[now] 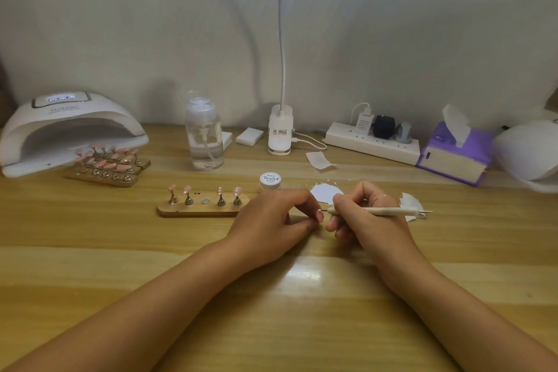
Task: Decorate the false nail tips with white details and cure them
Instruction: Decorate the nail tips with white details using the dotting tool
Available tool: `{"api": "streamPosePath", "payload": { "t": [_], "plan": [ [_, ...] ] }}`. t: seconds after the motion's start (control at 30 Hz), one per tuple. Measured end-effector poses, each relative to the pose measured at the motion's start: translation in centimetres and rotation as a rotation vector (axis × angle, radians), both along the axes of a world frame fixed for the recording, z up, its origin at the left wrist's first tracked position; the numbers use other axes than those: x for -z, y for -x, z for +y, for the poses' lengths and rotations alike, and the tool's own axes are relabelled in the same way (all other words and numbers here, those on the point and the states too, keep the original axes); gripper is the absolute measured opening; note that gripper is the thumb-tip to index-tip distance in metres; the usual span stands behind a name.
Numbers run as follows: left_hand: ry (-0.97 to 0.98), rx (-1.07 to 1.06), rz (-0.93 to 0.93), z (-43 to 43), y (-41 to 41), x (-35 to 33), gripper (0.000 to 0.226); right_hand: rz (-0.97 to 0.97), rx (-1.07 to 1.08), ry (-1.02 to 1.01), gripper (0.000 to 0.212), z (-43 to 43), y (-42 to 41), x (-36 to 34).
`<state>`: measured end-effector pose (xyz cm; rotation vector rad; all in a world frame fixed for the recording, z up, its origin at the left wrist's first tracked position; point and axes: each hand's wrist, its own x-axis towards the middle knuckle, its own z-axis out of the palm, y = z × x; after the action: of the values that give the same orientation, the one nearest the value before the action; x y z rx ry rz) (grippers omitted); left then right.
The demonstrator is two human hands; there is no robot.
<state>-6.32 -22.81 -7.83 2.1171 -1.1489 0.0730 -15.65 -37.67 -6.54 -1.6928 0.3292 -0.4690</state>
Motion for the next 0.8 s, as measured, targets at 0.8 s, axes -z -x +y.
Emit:
{"api": "streamPosePath", "payload": {
  "t": [0.8],
  "plan": [
    [-0.022,-0.009,0.010,0.0,0.0,0.1,0.013,0.060,0.140,0.168,0.016,-2.3,-0.4,0.6]
  ]
}}
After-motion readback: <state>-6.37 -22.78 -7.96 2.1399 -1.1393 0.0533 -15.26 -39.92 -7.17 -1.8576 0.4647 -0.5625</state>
